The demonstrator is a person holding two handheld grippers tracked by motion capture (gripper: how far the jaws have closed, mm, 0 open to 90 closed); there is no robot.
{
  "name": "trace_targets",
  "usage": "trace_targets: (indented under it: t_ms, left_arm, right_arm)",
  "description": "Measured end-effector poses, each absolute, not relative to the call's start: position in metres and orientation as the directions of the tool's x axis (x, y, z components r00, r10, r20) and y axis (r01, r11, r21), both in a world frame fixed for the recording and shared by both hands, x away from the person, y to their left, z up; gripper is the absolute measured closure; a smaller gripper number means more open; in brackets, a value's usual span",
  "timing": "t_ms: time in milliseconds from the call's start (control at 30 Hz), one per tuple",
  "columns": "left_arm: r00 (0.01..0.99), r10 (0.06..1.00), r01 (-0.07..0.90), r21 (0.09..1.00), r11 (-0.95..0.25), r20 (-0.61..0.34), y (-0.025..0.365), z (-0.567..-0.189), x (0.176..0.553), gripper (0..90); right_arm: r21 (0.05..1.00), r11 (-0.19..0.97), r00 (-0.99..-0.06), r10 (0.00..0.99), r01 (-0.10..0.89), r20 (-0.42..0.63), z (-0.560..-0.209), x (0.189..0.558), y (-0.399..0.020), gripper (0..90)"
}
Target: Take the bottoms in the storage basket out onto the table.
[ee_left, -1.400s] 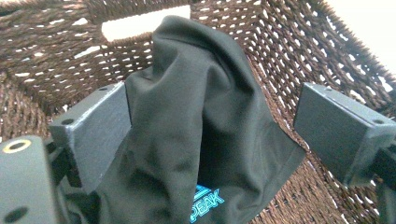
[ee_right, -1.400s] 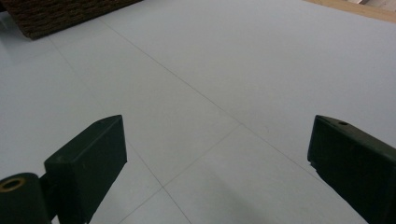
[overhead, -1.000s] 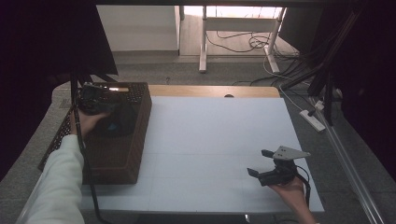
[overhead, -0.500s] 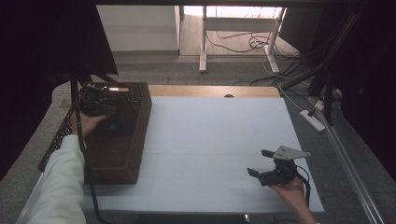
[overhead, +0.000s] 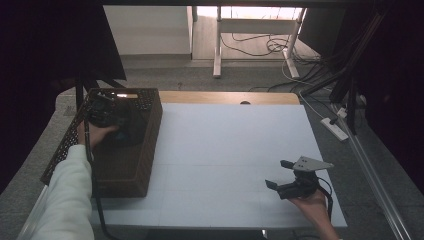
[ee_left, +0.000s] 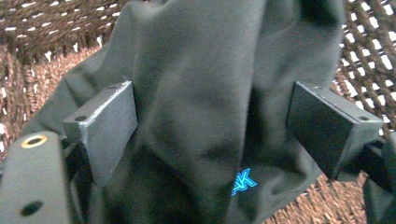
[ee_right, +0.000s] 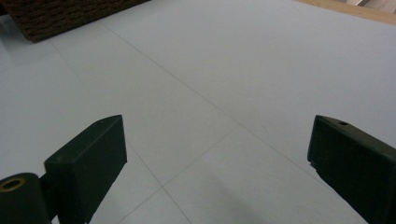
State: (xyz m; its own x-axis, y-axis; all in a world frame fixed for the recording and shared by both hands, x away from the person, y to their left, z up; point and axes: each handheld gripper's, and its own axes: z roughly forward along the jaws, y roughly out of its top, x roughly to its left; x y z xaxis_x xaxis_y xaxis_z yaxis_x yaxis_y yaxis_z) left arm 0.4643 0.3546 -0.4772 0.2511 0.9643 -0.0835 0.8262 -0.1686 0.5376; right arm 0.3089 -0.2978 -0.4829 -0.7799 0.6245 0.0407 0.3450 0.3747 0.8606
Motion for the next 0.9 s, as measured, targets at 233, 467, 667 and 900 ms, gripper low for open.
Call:
trace_targets:
  t_ms: [233, 467, 667, 900]
  left_arm:
    - [0.230, 0.972, 0.849, 0.497, -0.178, -0.044, 0.354, -0.482, 0.467, 27.0]
    - [0.203, 0.979, 0.885, 0.433, -0.174, -0.022, 0.356, -0.489, 0.471, 43.8]
    - [0.204, 0.979, 0.893, 0.416, -0.175, -0.026, 0.357, -0.490, 0.472, 65.0]
    - [0.202, 0.977, 0.898, 0.411, -0.157, -0.068, 0.361, -0.489, 0.472, 79.0]
  right_arm:
    - [0.860, 0.373, -0.777, 0.628, 0.349, 0.043, -0.484, 0.309, -0.299, 4.6]
    - [0.856, 0.377, -0.777, 0.628, 0.353, 0.043, -0.484, 0.310, -0.299, 4.6]
    - [0.857, 0.369, -0.772, 0.634, 0.360, 0.051, -0.485, 0.310, -0.300, 4.6]
    - [0.855, 0.370, -0.773, 0.632, 0.362, 0.054, -0.485, 0.310, -0.299, 4.6]
